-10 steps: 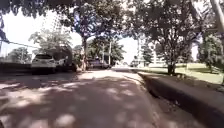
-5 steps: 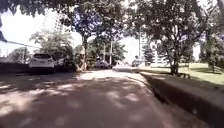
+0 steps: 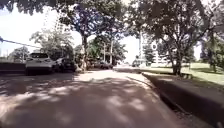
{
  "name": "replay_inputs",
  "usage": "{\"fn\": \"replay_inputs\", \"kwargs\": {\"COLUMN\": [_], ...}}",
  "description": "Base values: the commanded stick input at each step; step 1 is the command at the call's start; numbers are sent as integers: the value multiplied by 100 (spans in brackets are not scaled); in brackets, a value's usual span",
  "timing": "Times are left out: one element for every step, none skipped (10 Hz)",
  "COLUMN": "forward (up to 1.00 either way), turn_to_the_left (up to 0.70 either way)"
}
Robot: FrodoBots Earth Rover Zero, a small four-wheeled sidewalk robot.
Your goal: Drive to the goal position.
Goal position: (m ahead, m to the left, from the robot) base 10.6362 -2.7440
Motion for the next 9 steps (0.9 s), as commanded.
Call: {"fn": "replay_inputs", "kwargs": {"forward": [70,70,70,70,70,70,70,70,70], "turn_to_the_left": [0,0,0,0,0,0,0,0,0]}}
